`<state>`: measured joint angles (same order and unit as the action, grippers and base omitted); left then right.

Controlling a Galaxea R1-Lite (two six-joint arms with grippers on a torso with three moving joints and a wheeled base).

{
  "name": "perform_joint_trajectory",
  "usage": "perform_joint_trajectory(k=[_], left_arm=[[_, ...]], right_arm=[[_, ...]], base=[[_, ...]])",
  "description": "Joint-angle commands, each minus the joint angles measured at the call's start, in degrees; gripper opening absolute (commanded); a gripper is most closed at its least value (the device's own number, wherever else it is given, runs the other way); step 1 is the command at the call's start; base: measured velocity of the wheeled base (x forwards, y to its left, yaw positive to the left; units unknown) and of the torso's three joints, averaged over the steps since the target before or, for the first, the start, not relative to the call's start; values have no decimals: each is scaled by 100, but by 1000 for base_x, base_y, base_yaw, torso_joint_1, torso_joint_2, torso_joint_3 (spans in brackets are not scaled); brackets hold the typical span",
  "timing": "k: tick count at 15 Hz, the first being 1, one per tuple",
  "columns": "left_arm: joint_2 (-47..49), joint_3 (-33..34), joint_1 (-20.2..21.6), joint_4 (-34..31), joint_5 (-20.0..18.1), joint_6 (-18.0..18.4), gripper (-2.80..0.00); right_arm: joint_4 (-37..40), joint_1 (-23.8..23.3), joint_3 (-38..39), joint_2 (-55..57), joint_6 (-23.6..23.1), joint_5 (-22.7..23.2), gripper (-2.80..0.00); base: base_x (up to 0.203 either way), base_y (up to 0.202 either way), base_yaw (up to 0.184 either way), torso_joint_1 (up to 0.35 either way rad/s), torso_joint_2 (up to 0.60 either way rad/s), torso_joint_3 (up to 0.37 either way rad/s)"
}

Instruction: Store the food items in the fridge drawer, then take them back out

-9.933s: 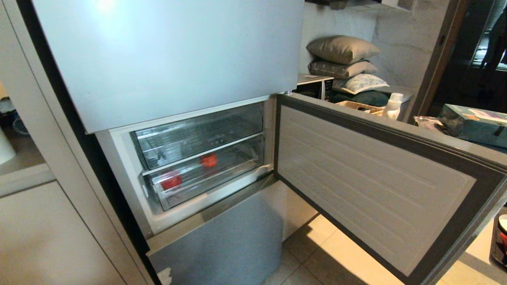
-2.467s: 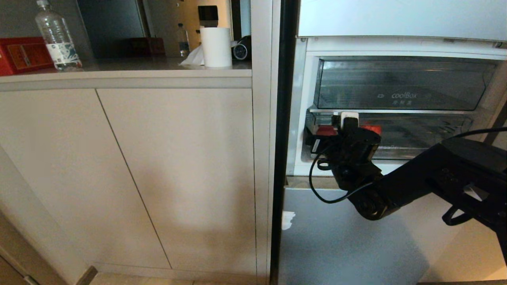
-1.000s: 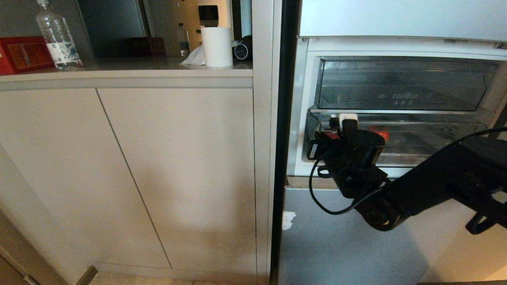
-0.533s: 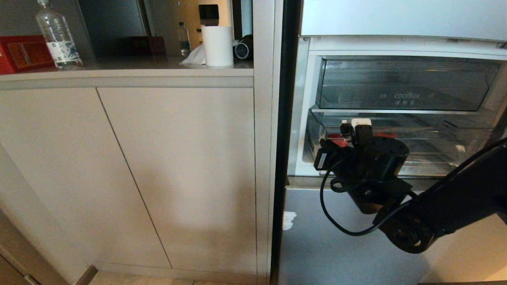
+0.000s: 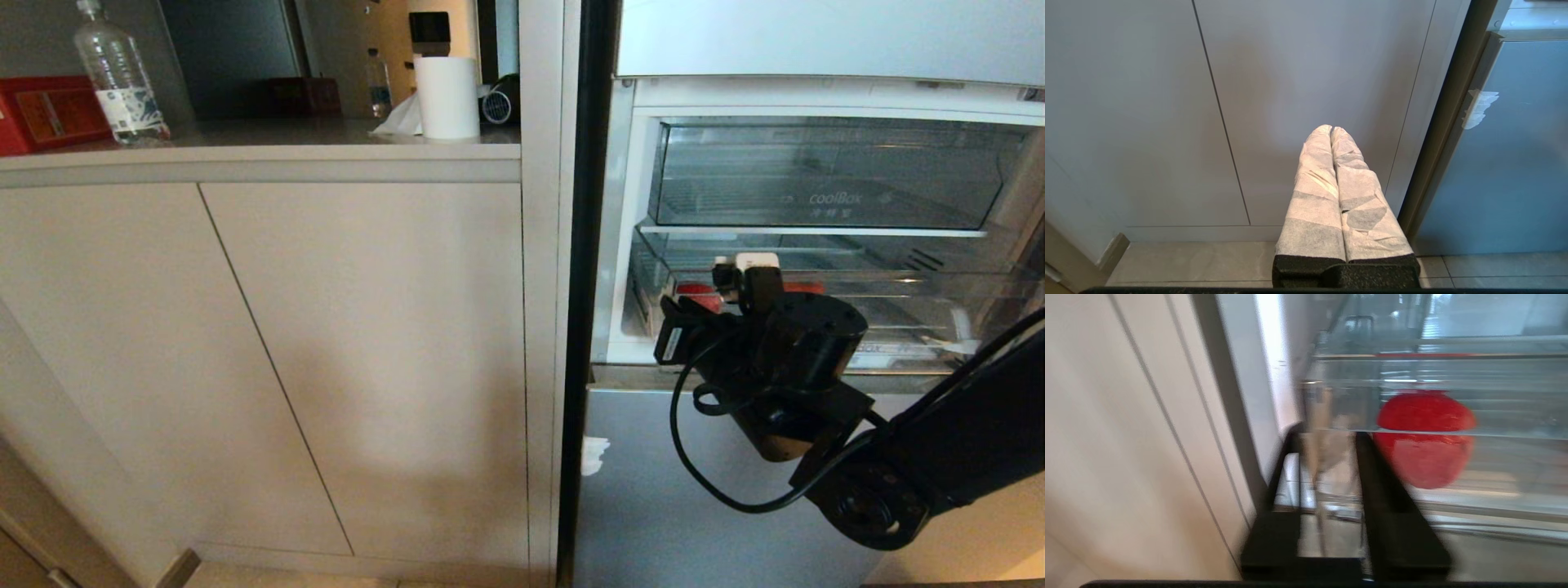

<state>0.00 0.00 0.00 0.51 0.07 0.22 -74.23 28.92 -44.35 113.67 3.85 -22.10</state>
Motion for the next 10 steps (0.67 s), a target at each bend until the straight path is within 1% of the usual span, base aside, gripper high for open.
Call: perform_joint_trajectory(k=[1, 5, 10], left_arm=[[1, 9, 0, 2, 1, 3, -280], [6, 9, -3, 2, 1, -4, -280], [0, 9, 0, 2, 1, 0, -280]], right_arm=[[-47, 8, 5, -11, 2, 4, 0], [-32, 36, 227, -288, 37, -16, 0], [130, 220, 1173, -1212, 42, -23, 0]], base=[[0, 0, 0, 0, 0, 0], [0, 0, 0, 0, 0, 0], [0, 0, 0, 0, 0, 0]])
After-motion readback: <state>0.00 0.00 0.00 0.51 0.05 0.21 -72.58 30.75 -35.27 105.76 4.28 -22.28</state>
